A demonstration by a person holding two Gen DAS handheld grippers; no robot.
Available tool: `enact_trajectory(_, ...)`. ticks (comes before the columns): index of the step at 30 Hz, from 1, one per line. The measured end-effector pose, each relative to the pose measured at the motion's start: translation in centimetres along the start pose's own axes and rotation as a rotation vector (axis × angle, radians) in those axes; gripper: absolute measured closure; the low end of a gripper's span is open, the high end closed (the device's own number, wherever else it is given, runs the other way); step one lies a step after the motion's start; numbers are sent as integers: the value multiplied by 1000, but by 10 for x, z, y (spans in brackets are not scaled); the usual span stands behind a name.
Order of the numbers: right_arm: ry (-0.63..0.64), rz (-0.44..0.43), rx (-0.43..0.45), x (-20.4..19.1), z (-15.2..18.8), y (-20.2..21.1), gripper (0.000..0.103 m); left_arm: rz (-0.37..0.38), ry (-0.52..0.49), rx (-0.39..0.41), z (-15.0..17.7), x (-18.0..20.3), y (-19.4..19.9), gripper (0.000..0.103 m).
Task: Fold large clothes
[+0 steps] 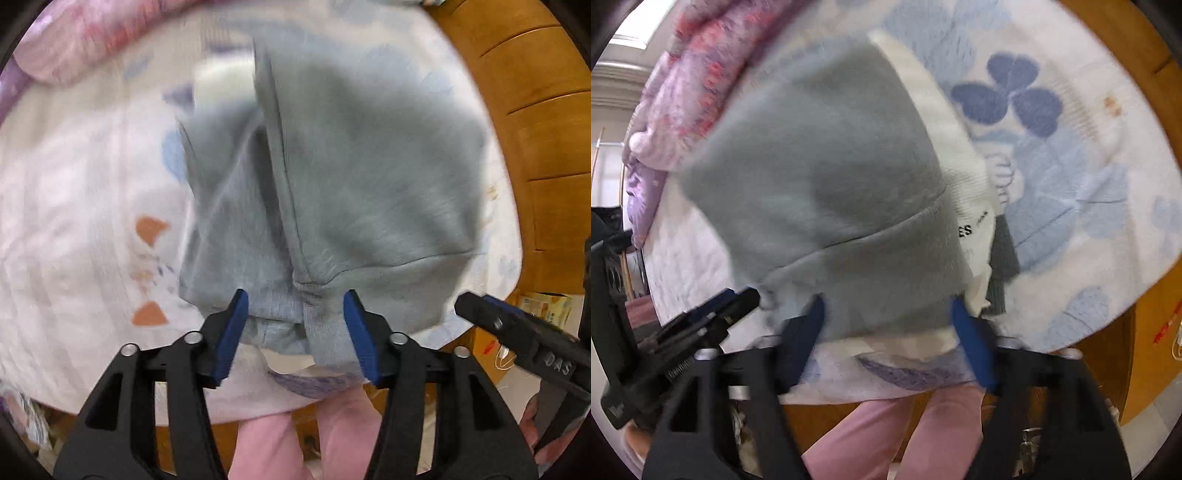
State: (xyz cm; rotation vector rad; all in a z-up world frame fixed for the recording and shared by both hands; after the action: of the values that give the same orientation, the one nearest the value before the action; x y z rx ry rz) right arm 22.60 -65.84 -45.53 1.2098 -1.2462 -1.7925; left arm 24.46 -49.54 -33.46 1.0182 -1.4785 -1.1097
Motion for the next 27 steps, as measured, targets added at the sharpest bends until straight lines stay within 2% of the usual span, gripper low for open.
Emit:
enact_trajectory(3, 10, -6, 109, -13, 17, 50, 28, 24, -34, 106, 1, 4, 49, 37)
enact_trajectory(4, 8, 3, 163, -17, 24, 69, 18, 2, -59, 134, 3, 6, 64, 29)
enact_trajectory(5, 4, 4, 226, -22, 31, 89, 13, -54, -106, 166, 5, 9, 83, 26)
enact_trajectory(6, 0, 4, 269, -25, 35, 100, 13, -87, -135, 191, 6, 13, 95, 26)
enact_trajectory(8, 0, 3, 372, -33, 54, 133, 11, -101, -185, 269, 11, 16, 127, 11)
enact_trajectory(9, -3, 10, 412, -36, 64, 146, 11, -82, -208, 315, 19, 19, 147, 11)
enact_trajectory(11, -7, 18, 466, -46, 80, 164, 11, -72, -227, 349, 32, 21, 171, 11)
enact_trajectory(13, -5, 8, 513, -54, 97, 179, 11, -93, -225, 383, 45, 19, 194, 11)
enact_trajectory(14, 6, 8, 536, -60, 106, 186, 11, -115, -224, 394, 52, 22, 204, 11)
enact_trajectory(17, 44, 31, 597, -72, 133, 199, 11, -247, -218, 436, 81, 14, 234, 10)
enact_trajectory(19, 70, 18, 651, -82, 157, 210, 11, -217, -217, 466, 99, 10, 249, 10)
enact_trajectory(22, 104, 60, 690, -93, 192, 214, 11, -132, -201, 516, 131, 3, 276, 10)
enact_trajectory(27, 83, 23, 730, -107, 257, 209, 11, -110, -225, 551, 187, -10, 297, 10)
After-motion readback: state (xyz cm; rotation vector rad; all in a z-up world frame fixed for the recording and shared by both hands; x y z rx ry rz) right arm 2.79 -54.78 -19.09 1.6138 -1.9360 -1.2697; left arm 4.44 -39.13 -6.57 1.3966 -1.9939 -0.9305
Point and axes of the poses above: each gripper's, at about its wrist camera, not at the fingertips, and y roughly against the way its jaws point, x to its right, z to its underside, the point moved 5 cm from there along -y, roughly the way its jaws point, and after that the axes turned 7 degrees about -y, right-handed, at the moved point
